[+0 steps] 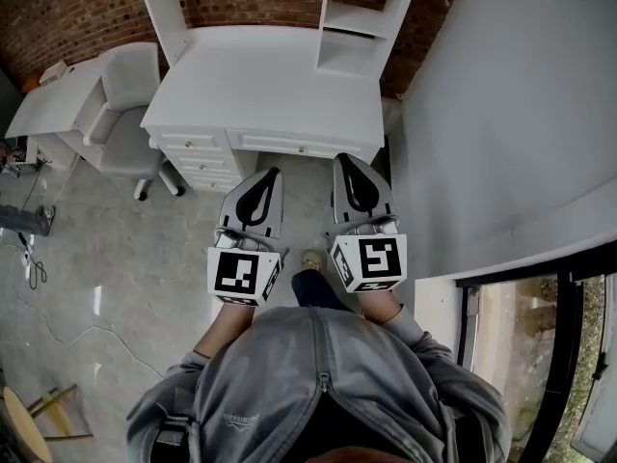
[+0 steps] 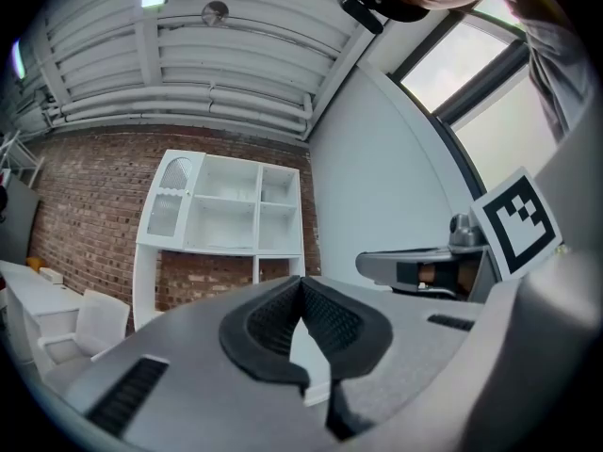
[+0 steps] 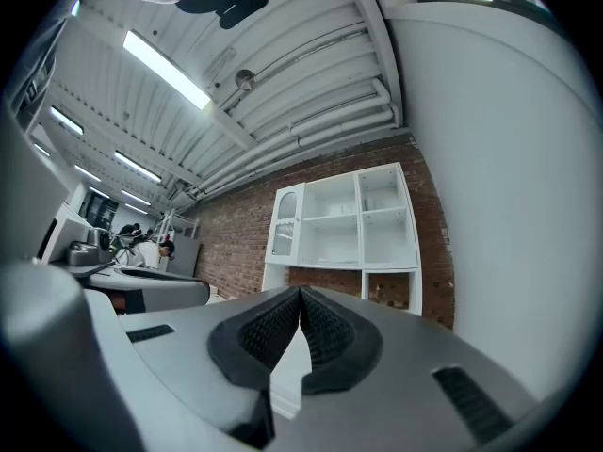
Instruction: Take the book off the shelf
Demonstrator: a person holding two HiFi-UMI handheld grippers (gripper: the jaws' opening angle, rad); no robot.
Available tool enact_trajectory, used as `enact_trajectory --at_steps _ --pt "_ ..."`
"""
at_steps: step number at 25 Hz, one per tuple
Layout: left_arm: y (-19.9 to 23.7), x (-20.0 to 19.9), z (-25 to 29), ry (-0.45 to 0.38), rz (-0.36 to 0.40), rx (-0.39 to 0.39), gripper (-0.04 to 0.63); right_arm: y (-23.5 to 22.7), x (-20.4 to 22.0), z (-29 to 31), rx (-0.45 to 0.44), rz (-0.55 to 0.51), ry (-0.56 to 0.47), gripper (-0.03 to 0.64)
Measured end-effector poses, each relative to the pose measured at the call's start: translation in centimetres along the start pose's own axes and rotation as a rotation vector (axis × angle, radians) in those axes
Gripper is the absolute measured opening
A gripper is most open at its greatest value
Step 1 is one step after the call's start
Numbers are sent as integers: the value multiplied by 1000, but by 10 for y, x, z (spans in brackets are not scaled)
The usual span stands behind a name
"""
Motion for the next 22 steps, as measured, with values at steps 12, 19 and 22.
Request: enact_trajectory --at_steps 12,19,22 --pt "24 10 93 -26 -10 -58 6 -60 15 88 -81 -15 -16 26" --pt "30 11 152 -41 11 -98 7 -106 22 135 -118 -14 -37 26" --pt "32 14 174 -41 9 -113 6 -124 27 153 -131 -6 -36 26"
Point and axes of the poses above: the fingertips, and each gripper's own axes: z forward along the fingers, y to its left, x out of its underside, the point moved 7 cm from there along -z, backward along the fingers, and after that the axes turned 7 degrees about -x, right-handed, at the moved point
